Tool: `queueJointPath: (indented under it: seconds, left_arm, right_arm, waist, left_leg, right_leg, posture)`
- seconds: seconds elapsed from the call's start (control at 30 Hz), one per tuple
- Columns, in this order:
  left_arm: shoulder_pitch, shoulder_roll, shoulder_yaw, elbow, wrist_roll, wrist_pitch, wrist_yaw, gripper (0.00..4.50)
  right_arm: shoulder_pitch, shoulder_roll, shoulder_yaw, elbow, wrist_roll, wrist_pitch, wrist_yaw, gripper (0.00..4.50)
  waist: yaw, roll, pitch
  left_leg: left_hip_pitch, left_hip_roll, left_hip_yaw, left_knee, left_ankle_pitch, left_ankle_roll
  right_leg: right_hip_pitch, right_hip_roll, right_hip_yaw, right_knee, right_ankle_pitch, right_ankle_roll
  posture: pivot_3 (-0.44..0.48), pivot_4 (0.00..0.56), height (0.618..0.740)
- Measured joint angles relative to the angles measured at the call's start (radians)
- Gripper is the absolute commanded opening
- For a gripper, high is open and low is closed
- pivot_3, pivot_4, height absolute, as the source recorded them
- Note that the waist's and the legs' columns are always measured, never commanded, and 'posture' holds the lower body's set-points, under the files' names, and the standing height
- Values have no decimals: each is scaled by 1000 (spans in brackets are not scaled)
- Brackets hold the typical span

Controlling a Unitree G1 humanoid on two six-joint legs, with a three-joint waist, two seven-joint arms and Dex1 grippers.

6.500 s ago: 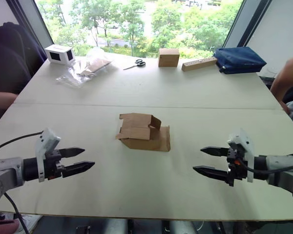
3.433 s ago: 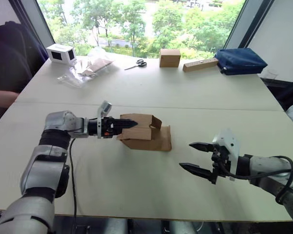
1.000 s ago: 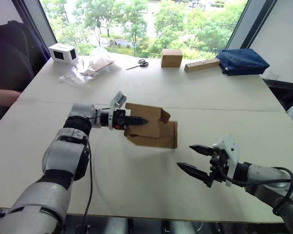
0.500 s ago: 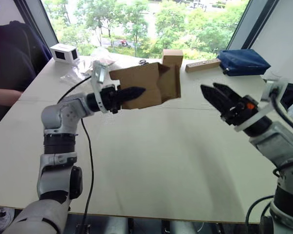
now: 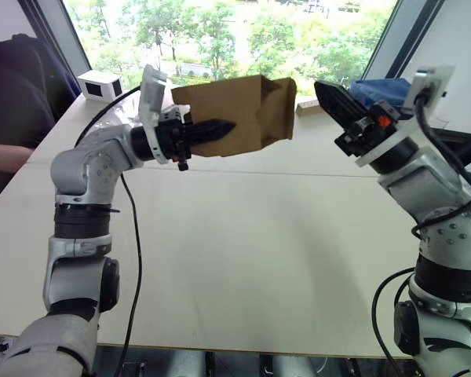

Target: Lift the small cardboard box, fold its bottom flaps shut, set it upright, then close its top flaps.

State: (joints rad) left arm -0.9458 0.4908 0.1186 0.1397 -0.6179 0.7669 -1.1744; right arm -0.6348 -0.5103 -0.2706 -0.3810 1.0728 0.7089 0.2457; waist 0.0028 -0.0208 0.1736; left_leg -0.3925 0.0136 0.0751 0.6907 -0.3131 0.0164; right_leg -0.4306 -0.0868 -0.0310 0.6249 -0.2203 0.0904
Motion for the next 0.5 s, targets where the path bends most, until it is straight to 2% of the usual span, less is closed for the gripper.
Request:
queueJointPath:
  seconds: [0.27, 0.5]
  left_arm:
    - [0, 29, -39, -4, 18, -61, -23, 0]
    - [0, 42, -56, -39, -2, -51, -23, 0]
  right_arm:
    - [-86, -22, 91, 32, -74, 9, 91, 30]
    - [-91, -7, 146, 86, -168, -6, 146, 30]
  waist:
    - [-14, 0, 0]
    - [-15, 0, 0]
  left_leg:
    - [0, 0, 0, 0, 0, 0]
    - [0, 0, 0, 0, 0, 0]
  right_leg:
    - [0, 0, 0, 0, 0, 0]
    - [0, 0, 0, 0, 0, 0]
  posture:
    - [0, 150, 740]
    - [0, 150, 740]
